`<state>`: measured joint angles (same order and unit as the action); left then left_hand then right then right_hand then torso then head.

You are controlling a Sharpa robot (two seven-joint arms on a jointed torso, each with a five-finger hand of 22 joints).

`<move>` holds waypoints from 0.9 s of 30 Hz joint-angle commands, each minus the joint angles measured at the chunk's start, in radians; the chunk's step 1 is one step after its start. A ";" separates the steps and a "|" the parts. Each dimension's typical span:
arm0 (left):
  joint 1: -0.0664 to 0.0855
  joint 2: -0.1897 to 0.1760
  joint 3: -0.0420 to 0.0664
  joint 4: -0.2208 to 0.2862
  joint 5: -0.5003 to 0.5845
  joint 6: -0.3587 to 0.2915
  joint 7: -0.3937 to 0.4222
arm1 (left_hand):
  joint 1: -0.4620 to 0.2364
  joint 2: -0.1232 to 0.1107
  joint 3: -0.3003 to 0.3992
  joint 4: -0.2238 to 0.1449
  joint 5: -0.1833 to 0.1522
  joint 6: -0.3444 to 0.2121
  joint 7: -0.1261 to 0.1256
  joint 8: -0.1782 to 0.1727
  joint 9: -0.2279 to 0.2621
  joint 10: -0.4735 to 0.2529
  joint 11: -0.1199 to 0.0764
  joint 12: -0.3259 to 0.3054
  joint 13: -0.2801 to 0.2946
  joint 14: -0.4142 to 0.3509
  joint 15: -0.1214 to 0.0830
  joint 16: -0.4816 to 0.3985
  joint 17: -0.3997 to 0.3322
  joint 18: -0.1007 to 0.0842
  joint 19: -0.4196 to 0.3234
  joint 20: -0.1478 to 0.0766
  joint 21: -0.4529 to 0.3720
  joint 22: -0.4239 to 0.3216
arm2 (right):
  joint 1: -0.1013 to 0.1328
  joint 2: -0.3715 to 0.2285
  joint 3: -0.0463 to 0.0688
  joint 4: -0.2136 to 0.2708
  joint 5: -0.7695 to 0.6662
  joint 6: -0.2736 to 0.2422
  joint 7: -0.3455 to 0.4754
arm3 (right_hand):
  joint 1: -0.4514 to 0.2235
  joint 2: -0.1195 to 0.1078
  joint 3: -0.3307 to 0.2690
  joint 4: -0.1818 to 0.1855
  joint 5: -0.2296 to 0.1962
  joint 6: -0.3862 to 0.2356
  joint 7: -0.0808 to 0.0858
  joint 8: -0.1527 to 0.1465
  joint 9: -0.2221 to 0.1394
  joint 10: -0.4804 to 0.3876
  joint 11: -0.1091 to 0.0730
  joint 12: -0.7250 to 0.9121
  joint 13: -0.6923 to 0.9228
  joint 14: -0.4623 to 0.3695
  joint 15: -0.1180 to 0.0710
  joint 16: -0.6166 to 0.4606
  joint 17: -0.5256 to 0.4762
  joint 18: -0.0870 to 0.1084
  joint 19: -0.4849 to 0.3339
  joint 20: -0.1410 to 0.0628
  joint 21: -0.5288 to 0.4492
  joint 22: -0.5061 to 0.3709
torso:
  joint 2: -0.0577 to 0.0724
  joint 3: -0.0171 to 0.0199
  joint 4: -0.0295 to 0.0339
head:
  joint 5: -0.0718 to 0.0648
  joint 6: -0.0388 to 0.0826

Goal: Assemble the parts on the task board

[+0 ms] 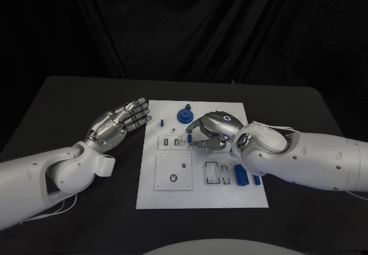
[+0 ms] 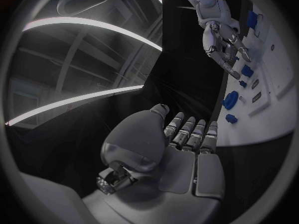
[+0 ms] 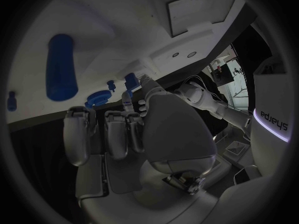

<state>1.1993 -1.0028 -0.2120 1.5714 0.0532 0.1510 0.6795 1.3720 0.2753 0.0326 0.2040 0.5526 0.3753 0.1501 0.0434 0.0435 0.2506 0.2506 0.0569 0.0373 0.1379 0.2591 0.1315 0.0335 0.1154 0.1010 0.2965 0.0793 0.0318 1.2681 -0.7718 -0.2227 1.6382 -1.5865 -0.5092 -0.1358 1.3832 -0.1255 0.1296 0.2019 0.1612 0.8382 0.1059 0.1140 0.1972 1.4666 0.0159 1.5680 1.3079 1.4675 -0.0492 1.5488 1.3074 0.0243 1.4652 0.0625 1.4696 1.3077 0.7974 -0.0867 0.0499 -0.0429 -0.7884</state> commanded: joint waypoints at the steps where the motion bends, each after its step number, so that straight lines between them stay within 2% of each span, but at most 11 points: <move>1: -0.002 -0.004 0.001 0.011 -0.003 -0.007 0.083 | -0.011 -0.004 0.005 -0.001 0.006 0.002 0.032 0.003 0.001 0.005 0.006 0.006 0.002 0.004 0.006 0.008 0.002 -0.020 0.007 -0.002 0.005 0.001 | 0.017 -0.018 0.003 0.013 0.031 -0.026 0.019 | 0.007 0.000 -0.001 0.007 -0.002 0.010 0.001 0.007 0.000 0.104 -0.007 0.003 0.263 0.094 -0.008 -0.003 0.220 0.004 0.051 -0.008 -0.001 0.220 | -0.002 0.0008 -0.0019 | 0.005 0.017; 4: -0.001 -0.012 0.001 0.025 -0.004 -0.016 0.083 | -0.012 -0.005 0.007 -0.002 0.006 0.005 0.032 0.004 0.002 0.006 0.006 0.006 0.002 0.005 0.006 0.009 0.002 -0.020 0.008 -0.002 0.005 0.001 | 0.033 -0.035 0.004 0.025 0.051 -0.019 0.023 | 0.010 0.001 -0.001 0.012 -0.004 0.019 0.001 0.011 0.001 0.104 -0.007 0.003 0.263 0.094 -0.007 -0.003 0.221 0.003 0.053 -0.008 0.002 0.221 | -0.006 0.0030 -0.0034 | 0.005 0.028; 11: 0.007 -0.030 0.001 0.060 -0.006 -0.048 0.081 | -0.014 -0.010 0.012 -0.004 0.007 0.016 0.035 0.007 0.003 0.015 0.007 0.009 0.003 0.009 0.007 0.015 0.003 -0.021 0.011 -0.002 0.007 0.001 | 0.051 -0.062 0.004 0.042 0.088 -0.029 0.047 | 0.025 0.006 0.003 0.022 -0.005 0.045 0.001 0.021 0.002 0.104 -0.006 0.003 0.263 0.095 -0.006 0.000 0.225 0.002 0.057 -0.008 0.009 0.225 | -0.020 0.0062 0.0011 | -0.001 0.056; 16: 0.016 -0.027 0.001 0.072 -0.011 -0.082 0.084 | -0.020 -0.021 0.026 -0.007 0.008 0.061 0.059 0.017 0.008 0.042 0.005 0.017 0.006 0.018 0.007 0.028 0.004 -0.022 0.009 -0.002 0.005 0.000 | 0.054 -0.081 0.000 0.036 0.113 -0.041 0.061 | 0.035 0.009 0.006 0.025 -0.004 0.058 0.001 0.025 0.003 0.104 -0.005 0.003 0.263 0.095 -0.006 0.001 0.227 0.001 0.058 -0.007 0.010 0.226 | -0.041 0.0122 0.0020 | 0.001 0.069; 20: 0.024 -0.016 0.001 0.068 -0.012 -0.090 0.080 | -0.022 -0.023 0.032 -0.007 0.009 0.076 0.067 0.020 0.009 0.053 0.003 0.020 0.007 0.024 0.006 0.036 0.005 -0.021 0.011 -0.002 0.007 0.001 | 0.055 -0.088 -0.007 0.018 0.137 -0.036 0.066 | 0.048 0.015 0.010 0.029 0.005 0.083 0.003 0.034 0.005 0.104 0.000 0.003 0.263 0.096 -0.002 0.002 0.228 0.001 0.058 -0.005 0.010 0.226 | -0.056 0.0200 -0.0034 | 0.008 0.069; 21: 0.026 -0.011 0.001 0.066 -0.012 -0.089 0.078 | -0.023 -0.024 0.035 -0.007 0.010 0.083 0.070 0.021 0.010 0.062 0.001 0.023 0.007 0.027 0.006 0.039 0.006 -0.020 0.014 -0.002 0.009 0.002 | 0.055 -0.088 -0.009 0.011 0.142 -0.031 0.067 | 0.052 0.020 0.012 0.032 0.010 0.102 0.003 0.042 0.007 0.104 0.007 0.003 0.263 0.096 0.003 0.002 0.229 0.001 0.058 -0.002 0.010 0.227 | -0.065 0.0245 -0.0083 | 0.012 0.064; 22: 0.027 -0.008 0.001 0.064 -0.013 -0.089 0.076 | -0.024 -0.026 0.040 -0.007 0.010 0.090 0.071 0.022 0.010 0.073 0.003 0.026 0.009 0.034 0.006 0.047 0.007 -0.019 0.019 -0.002 0.012 0.003 | 0.055 -0.088 -0.011 0.005 0.145 -0.026 0.067 | 0.053 0.021 0.013 0.032 0.011 0.106 0.003 0.044 0.008 0.104 0.008 0.003 0.263 0.096 0.004 0.002 0.229 0.001 0.058 -0.002 0.010 0.227 | -0.068 0.0261 -0.0103 | 0.015 0.066; 23: 0.029 -0.004 0.001 0.063 -0.013 -0.089 0.074 | -0.025 -0.027 0.042 -0.007 0.011 0.093 0.071 0.022 0.010 0.078 0.004 0.027 0.009 0.040 0.006 0.052 0.008 -0.019 0.023 -0.002 0.015 0.004 | 0.055 -0.087 -0.014 -0.003 0.151 -0.019 0.067 | 0.062 0.031 0.018 0.031 0.019 0.159 -0.002 0.069 0.018 0.104 0.010 0.003 0.263 0.096 0.007 0.002 0.229 0.001 0.057 0.002 0.008 0.226 | -0.074 0.0293 -0.0132 | 0.019 0.066; 25: 0.033 0.002 0.001 0.060 -0.013 -0.089 0.068 | -0.027 -0.031 0.050 -0.005 0.011 0.100 0.071 0.022 0.009 0.092 0.006 0.030 0.010 0.061 0.008 0.071 0.011 -0.020 0.032 -0.002 0.021 0.006 | 0.055 -0.086 -0.018 -0.018 0.164 -0.005 0.069 | 0.085 0.053 0.032 0.024 0.061 0.224 -0.024 0.096 0.032 0.104 -0.009 0.003 0.263 0.094 -0.005 -0.001 0.224 0.003 0.055 -0.003 0.004 0.225 | -0.081 0.0311 -0.0170 | 0.027 0.064; 26: 0.036 0.006 0.001 0.058 -0.013 -0.089 0.064 | -0.028 -0.033 0.052 -0.005 0.011 0.102 0.071 0.022 0.009 0.096 0.008 0.031 0.010 0.065 0.008 0.076 0.011 -0.020 0.034 -0.002 0.023 0.006 | 0.054 -0.086 -0.020 -0.025 0.173 0.002 0.070 | 0.090 0.057 0.034 0.022 0.075 0.233 -0.029 0.098 0.034 0.104 -0.012 0.003 0.263 0.093 -0.009 -0.004 0.219 0.004 0.053 -0.007 0.000 0.224 | -0.088 0.0348 -0.0189 | 0.031 0.062; 27: 0.038 0.010 0.001 0.055 -0.013 -0.089 0.061 | -0.028 -0.033 0.052 -0.005 0.011 0.102 0.071 0.022 0.009 0.098 0.008 0.032 0.010 0.067 0.008 0.077 0.012 -0.020 0.035 -0.002 0.023 0.006 | 0.053 -0.086 -0.021 -0.029 0.181 0.007 0.071 | 0.093 0.061 0.036 0.021 0.087 0.235 -0.030 0.097 0.035 0.104 -0.014 0.003 0.263 0.091 -0.011 -0.010 0.208 0.006 0.049 -0.009 -0.008 0.221 | -0.089 0.0352 -0.0191 | 0.033 0.062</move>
<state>1.2333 -0.9959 -0.2117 1.6283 0.0500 0.0716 0.6795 1.3445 0.2477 0.0793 0.2013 0.5569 0.4684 0.1572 0.0619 0.0525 0.3432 0.2577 0.0845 0.0459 0.1988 0.2663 0.2045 0.0441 0.0992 0.1316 0.2947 0.0988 0.0373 1.3216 -0.8573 -0.2440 1.6134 -1.4516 -0.5170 -0.0736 1.4692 -0.0655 0.1618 0.2220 0.2404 1.0670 0.0771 0.2091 0.2312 1.4661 0.0057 1.5681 1.3076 1.4643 -0.0534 1.5444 1.3073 0.0242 1.4658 0.0619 1.4668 1.3075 0.7253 -0.0591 0.0376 -0.0172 -0.7245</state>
